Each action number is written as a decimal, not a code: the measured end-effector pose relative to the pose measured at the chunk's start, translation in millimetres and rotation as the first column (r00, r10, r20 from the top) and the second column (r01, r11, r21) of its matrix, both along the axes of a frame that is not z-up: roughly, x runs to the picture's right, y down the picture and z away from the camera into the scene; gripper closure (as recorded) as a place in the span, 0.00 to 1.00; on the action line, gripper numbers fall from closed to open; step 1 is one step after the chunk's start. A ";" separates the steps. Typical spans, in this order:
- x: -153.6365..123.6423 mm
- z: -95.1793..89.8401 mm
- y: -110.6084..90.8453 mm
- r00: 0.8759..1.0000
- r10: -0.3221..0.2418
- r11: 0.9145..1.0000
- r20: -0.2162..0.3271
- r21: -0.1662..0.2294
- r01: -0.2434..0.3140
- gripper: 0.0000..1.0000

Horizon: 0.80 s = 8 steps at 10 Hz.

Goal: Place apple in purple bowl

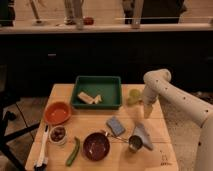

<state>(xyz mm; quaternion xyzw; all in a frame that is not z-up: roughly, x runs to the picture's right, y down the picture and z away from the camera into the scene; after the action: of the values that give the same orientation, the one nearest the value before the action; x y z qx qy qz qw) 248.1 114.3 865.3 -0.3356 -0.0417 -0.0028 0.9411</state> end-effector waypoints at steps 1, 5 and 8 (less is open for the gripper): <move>6.6 -4.8 -6.3 1.000 0.019 1.000 -0.020 0.011 -0.018 0.20; 19.4 -2.4 -19.7 0.995 0.082 0.996 -0.055 0.051 -0.079 0.20; 23.6 4.6 -28.6 0.991 0.133 0.989 -0.025 0.076 -0.130 0.20</move>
<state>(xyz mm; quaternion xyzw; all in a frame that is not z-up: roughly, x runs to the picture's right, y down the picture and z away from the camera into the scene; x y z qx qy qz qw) 271.7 85.7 870.0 -0.2968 -0.0495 0.0628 0.9516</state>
